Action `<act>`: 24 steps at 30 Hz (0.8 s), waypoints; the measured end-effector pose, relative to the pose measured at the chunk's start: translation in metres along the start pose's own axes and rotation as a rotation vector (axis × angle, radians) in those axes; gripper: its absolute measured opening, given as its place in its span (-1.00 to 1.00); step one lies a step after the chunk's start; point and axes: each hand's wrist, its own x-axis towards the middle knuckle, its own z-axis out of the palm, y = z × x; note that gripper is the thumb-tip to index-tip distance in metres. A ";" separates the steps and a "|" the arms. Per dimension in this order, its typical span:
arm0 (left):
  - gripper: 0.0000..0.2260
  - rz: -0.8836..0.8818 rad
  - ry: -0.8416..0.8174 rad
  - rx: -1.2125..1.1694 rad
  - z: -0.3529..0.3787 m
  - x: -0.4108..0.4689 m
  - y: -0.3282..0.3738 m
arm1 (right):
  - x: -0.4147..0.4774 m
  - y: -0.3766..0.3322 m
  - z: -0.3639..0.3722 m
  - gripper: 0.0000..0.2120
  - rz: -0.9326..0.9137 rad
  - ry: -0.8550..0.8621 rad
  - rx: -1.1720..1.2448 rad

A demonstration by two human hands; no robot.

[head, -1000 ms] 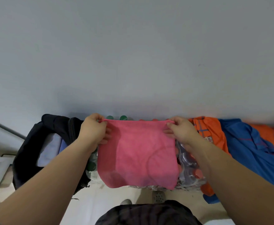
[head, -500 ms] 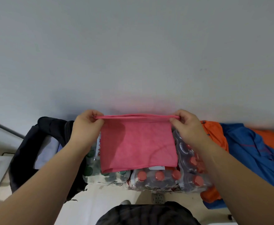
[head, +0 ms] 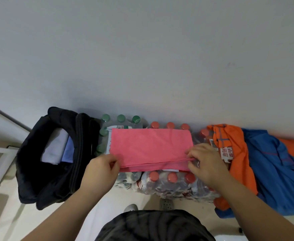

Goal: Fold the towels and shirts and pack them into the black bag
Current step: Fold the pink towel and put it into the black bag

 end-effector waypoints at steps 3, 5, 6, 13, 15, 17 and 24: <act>-0.89 0.000 -0.082 0.205 0.002 0.000 -0.001 | -0.005 -0.001 0.005 -0.80 -0.029 -0.035 -0.144; -0.91 0.023 -0.089 0.339 0.003 0.003 0.003 | -0.007 -0.005 0.006 -0.75 -0.058 -0.022 -0.244; -0.91 0.051 -0.071 0.379 0.003 0.005 0.008 | -0.006 -0.009 0.004 -0.71 -0.054 -0.004 -0.292; -0.62 0.276 0.016 0.463 0.023 0.044 0.038 | 0.057 -0.057 0.002 -0.58 -0.020 0.108 -0.211; -0.43 0.220 -0.131 0.466 0.035 0.053 0.037 | 0.075 -0.065 0.015 -0.42 0.066 -0.075 -0.209; -0.28 0.187 -0.209 0.514 0.046 0.056 0.026 | 0.076 -0.060 0.035 -0.33 0.125 -0.203 -0.265; -0.17 0.357 -0.227 0.631 0.045 0.055 0.000 | 0.038 -0.045 0.051 -0.25 0.155 -0.251 -0.284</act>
